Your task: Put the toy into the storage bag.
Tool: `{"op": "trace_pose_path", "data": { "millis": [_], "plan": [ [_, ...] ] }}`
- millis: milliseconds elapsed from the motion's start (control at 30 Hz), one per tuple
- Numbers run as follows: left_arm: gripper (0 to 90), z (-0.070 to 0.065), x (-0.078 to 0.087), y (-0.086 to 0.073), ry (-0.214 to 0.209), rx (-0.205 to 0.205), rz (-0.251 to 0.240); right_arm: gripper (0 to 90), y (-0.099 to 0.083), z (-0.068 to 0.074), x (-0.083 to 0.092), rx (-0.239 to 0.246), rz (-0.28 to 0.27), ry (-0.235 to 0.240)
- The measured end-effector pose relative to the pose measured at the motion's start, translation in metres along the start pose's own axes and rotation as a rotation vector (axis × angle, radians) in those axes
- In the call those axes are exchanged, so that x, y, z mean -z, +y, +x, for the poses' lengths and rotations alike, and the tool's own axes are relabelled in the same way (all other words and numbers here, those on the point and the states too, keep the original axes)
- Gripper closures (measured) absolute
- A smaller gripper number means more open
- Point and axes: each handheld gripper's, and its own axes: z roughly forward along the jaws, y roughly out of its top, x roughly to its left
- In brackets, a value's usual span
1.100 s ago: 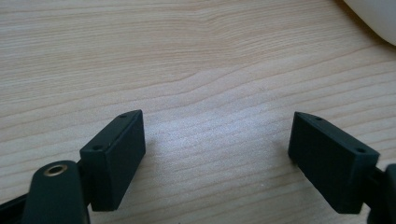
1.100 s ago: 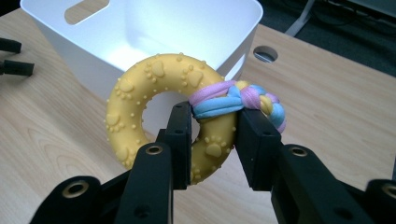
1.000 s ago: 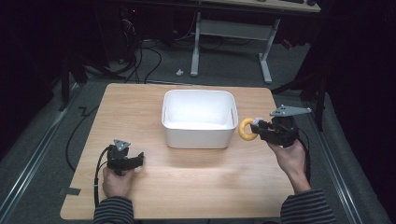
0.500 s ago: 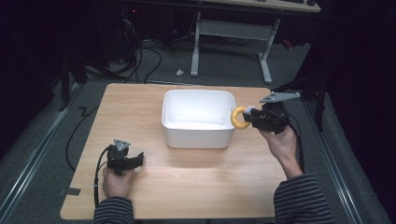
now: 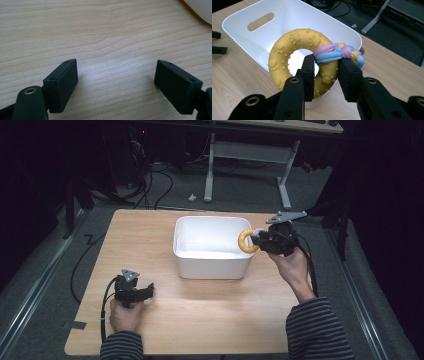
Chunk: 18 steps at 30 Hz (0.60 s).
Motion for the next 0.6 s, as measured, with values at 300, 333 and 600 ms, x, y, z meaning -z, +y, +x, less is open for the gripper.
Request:
{"op": "trace_pose_path", "data": {
  "millis": [300,333,600],
  "plan": [
    [19.5,0.000,0.000,0.000,0.000,0.000,0.000,68.1,0.014,0.007,-0.013,0.020,0.009,0.018],
    [19.5,0.000,0.000,0.000,0.000,0.000,0.000,68.1,0.014,0.007,-0.013,0.020,0.009,0.018],
    [19.6,0.000,0.000,0.000,0.002,-0.001,0.000,68.1,0.025,0.012,-0.030,0.022,0.014,0.050]
  ]
}}
